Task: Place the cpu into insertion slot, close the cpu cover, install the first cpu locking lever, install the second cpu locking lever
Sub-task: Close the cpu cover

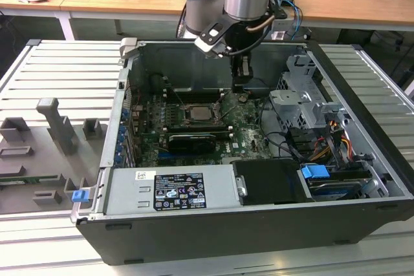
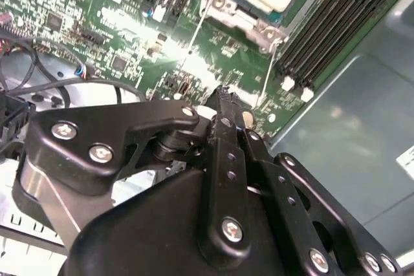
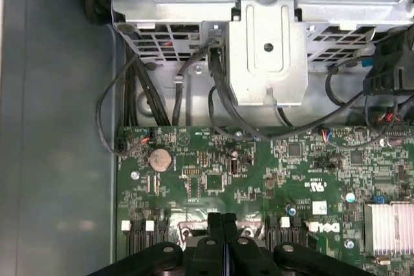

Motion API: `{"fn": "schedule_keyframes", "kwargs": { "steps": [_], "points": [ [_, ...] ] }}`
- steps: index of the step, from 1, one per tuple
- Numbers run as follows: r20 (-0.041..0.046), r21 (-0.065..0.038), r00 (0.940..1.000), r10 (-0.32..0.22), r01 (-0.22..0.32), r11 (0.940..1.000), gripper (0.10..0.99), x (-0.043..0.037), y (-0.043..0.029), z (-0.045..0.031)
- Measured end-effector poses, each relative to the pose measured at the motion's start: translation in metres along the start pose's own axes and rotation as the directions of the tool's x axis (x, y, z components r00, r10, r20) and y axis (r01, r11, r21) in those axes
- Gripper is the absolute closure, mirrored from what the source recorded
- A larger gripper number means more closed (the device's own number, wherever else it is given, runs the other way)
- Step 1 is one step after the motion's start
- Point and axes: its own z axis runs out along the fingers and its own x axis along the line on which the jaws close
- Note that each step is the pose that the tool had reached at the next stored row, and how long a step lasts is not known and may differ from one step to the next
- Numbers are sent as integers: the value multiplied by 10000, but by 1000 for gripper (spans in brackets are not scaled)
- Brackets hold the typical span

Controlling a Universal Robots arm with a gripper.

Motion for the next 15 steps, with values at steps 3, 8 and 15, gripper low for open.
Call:
{"fn": "schedule_keyframes", "kwargs": {
  "steps": [3, 8, 15],
  "points": [
    [-2, -1, 10000, 0, 0, 10000, 980, 1, 78, 24],
    [2, 7, 10000, 1, -1, 10000, 980, 3, 101, 168],
    [3, 46, 10000, -1, 1, 10000, 980, 3, 32, 195]
  ]
}}
